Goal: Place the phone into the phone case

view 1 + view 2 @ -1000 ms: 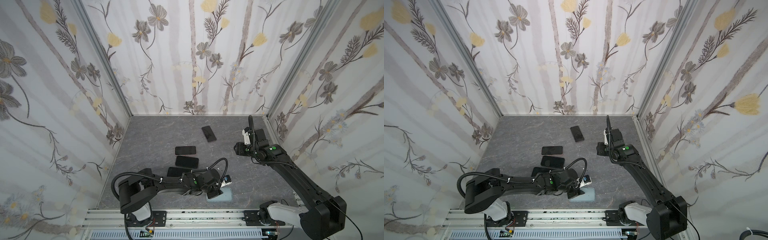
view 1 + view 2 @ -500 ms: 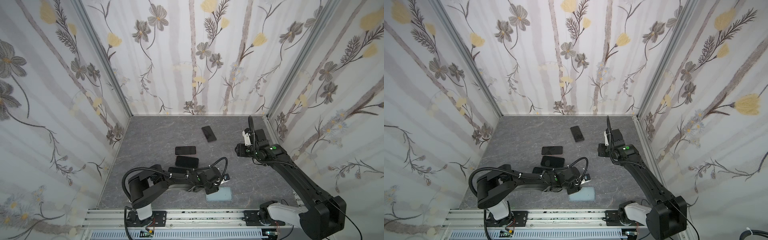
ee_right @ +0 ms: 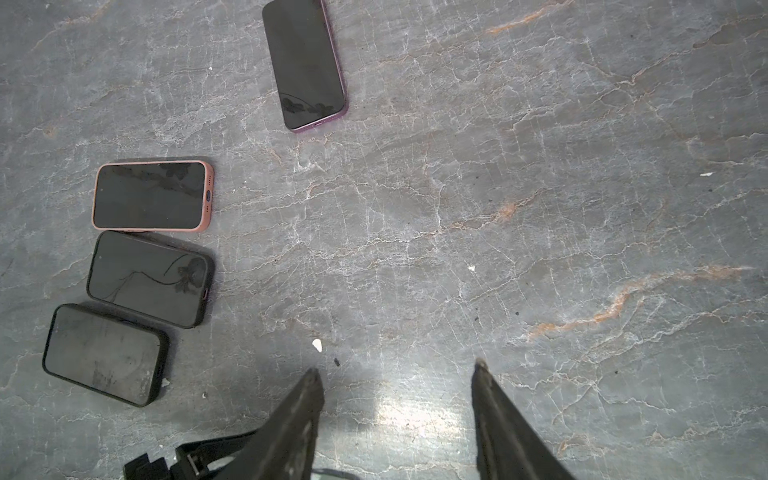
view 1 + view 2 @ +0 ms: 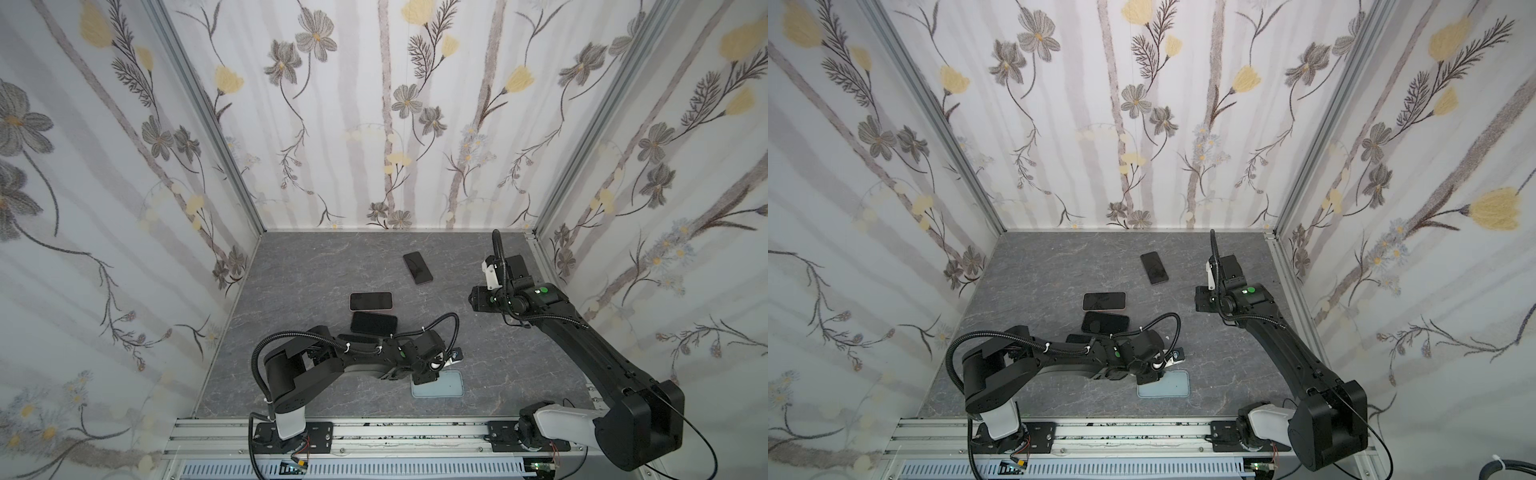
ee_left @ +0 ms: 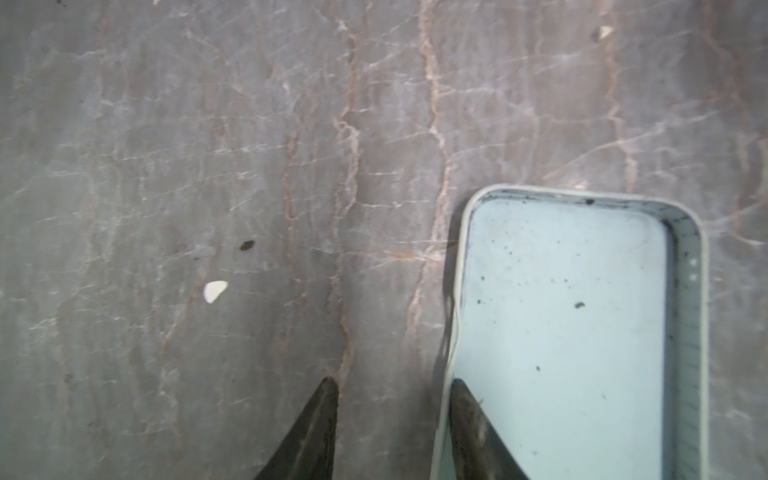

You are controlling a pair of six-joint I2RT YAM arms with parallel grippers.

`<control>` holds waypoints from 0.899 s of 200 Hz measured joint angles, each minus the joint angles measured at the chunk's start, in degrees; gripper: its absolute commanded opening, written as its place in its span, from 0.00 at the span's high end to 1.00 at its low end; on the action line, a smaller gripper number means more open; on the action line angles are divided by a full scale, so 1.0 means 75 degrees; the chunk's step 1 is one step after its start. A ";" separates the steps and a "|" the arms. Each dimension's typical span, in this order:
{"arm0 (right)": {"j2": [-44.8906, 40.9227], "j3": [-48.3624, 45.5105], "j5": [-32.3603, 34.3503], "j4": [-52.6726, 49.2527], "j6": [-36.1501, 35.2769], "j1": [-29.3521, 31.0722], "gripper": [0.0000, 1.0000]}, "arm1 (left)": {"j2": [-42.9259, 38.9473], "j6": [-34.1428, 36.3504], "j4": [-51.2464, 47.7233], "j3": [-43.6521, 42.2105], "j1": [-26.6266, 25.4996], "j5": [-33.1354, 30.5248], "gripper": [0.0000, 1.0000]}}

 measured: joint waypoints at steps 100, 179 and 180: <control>0.0880 0.0612 -0.0003 0.0003 -0.0198 -0.0044 0.43 | 0.0749 0.1064 0.0166 0.1014 0.1294 -0.0268 0.57; 0.1160 0.0915 -0.0143 0.0006 -0.0312 -0.0058 0.42 | -0.0251 0.1309 -0.0402 0.1128 0.1422 0.0428 0.48; 0.1160 0.0915 -0.0143 0.0006 -0.0312 -0.0058 0.42 | -0.0271 0.1311 -0.0423 0.1122 0.1408 0.0460 0.48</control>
